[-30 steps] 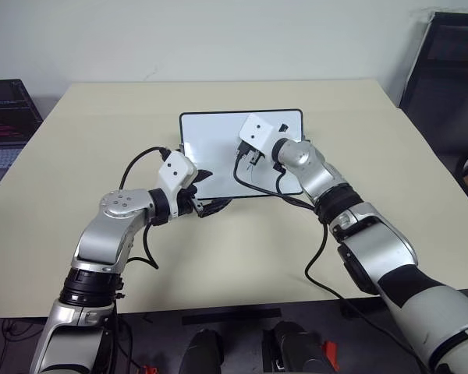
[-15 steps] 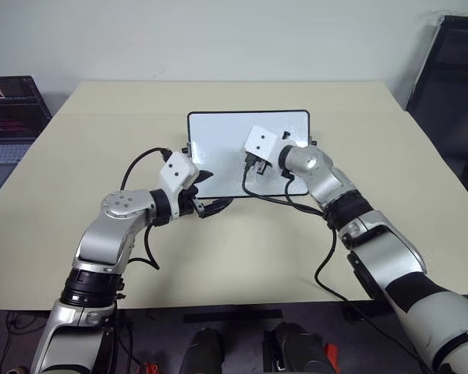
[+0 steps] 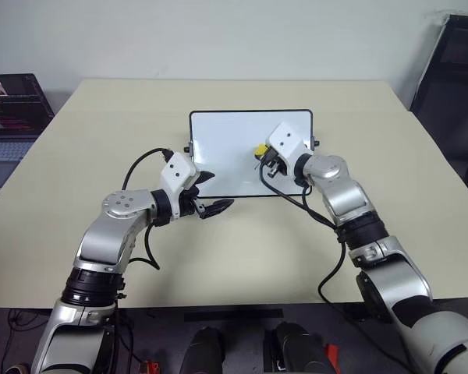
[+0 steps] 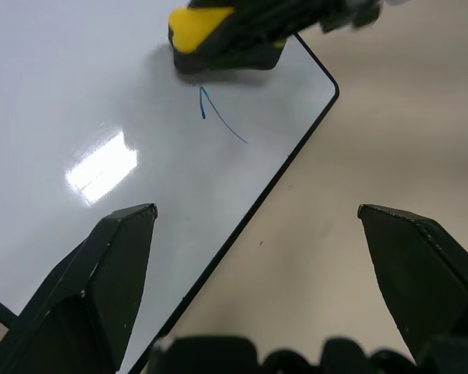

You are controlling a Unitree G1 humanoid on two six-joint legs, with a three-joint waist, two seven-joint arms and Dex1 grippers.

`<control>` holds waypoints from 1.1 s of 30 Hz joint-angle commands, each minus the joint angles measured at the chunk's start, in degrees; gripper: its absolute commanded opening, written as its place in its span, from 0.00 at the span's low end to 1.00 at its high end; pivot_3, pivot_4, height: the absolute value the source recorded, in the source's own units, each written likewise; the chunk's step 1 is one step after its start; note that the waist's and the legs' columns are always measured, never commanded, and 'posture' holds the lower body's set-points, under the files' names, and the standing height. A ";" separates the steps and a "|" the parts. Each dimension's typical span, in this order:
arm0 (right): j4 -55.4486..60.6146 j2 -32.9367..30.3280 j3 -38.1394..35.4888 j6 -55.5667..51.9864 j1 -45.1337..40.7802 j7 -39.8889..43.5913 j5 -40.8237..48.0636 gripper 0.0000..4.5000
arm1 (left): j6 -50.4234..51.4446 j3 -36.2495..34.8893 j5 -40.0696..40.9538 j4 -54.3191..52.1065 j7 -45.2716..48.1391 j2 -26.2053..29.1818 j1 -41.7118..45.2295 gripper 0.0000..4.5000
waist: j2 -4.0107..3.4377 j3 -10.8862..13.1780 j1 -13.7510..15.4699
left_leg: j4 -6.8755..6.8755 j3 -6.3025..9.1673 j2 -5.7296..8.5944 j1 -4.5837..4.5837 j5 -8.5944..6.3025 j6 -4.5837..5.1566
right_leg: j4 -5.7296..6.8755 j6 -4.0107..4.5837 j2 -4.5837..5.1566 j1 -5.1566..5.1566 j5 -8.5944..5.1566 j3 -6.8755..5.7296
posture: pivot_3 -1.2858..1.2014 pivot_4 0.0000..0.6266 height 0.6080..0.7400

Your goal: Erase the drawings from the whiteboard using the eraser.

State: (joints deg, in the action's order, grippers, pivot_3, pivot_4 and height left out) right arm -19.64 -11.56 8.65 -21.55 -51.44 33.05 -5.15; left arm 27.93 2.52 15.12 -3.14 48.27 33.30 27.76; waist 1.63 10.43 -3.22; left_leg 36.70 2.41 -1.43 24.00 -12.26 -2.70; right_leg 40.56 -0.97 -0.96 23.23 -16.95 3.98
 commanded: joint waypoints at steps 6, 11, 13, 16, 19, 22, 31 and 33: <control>28.90 -4.66 -8.32 -13.47 10.82 3.78 13.73 0.21 | -1.37 -4.51 1.01 -0.31 -4.50 -0.82 -0.06 1.00 | 0.00 0.00 0.27 | -0.11 0.27 0.00 0.19 -0.02 -0.02 | -0.45 0.00 0.03 -0.06 0.01 -0.06 | 0.52 0.24 1.00; 43.62 -7.27 -12.37 -19.70 24.45 5.46 22.99 0.21 | -0.69 -6.44 2.88 -2.66 -4.26 -0.47 -3.52 1.00 | 0.00 0.00 0.31 | -0.34 0.30 0.00 0.23 -0.03 -0.02 | -0.64 0.00 0.04 -0.04 0.01 -0.05 | 0.52 0.24 1.00; 46.62 -8.83 -12.72 -21.15 28.73 5.43 24.59 0.21 | -1.58 -7.30 2.90 -2.54 -5.09 -0.82 -4.17 1.00 | 0.00 0.00 0.26 | -0.40 0.31 -0.01 0.23 -0.02 -0.02 | -0.67 0.01 0.03 -0.02 0.00 -0.05 | 0.52 0.24 1.00; 49.27 -10.77 -12.56 -21.37 33.96 5.07 25.42 0.21 | -2.42 -8.08 3.32 -2.42 -5.32 -0.92 -5.05 1.00 | 0.01 -0.01 0.31 | -0.40 0.31 -0.01 0.21 -0.02 -0.02 | -0.66 -0.01 0.03 -0.04 -0.01 -0.06 | 0.52 0.24 1.00; 49.80 -11.98 -11.72 -20.42 36.48 4.17 25.09 0.21 | -3.04 -7.68 3.27 -2.59 -4.46 -0.40 -5.83 1.00 | 0.01 -0.01 0.24 | -0.40 0.22 0.00 0.14 -0.02 -0.02 | -0.66 -0.12 0.02 -0.05 -0.07 -0.06 | 0.52 0.24 1.00; 48.31 -14.82 -8.45 -16.87 36.97 3.36 20.58 0.21 | -3.84 -7.19 2.85 -2.10 -3.59 0.07 -6.46 1.00 | 0.01 -0.01 0.20 | -0.40 0.07 0.00 0.06 -0.02 -0.02 | -0.65 -0.19 0.01 -0.06 -0.10 -0.04 | 0.52 0.24 1.00; 33.77 -11.58 4.58 -8.39 21.98 -3.52 6.41 0.21 | -7.11 -4.69 0.45 0.79 -0.18 2.28 -6.67 1.00 | 0.02 -0.01 -0.15 | -0.44 -0.26 -0.09 -0.08 -0.01 -0.03 | -0.61 -0.24 -0.07 -0.06 -0.13 0.04 | 0.52 0.24 1.00; 29.18 -9.17 6.24 -7.75 17.55 -4.13 5.14 0.21 | -7.39 -4.24 0.31 1.28 0.33 2.34 -5.93 1.00 | 0.02 -0.01 0.00 | -0.44 -0.25 -0.08 -0.05 -0.01 -0.03 | -0.61 -0.06 -0.07 -0.06 -0.02 0.00 | 0.52 0.24 1.00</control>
State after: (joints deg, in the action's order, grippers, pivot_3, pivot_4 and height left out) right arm 11.17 -21.59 14.31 -31.04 -31.46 29.78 1.26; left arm 21.92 -1.60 15.47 -1.43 48.11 34.88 20.50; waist 1.65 10.42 -3.22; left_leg 36.26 2.16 -1.49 23.97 -12.28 -2.73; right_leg 39.95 -0.99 -1.01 23.17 -16.95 3.98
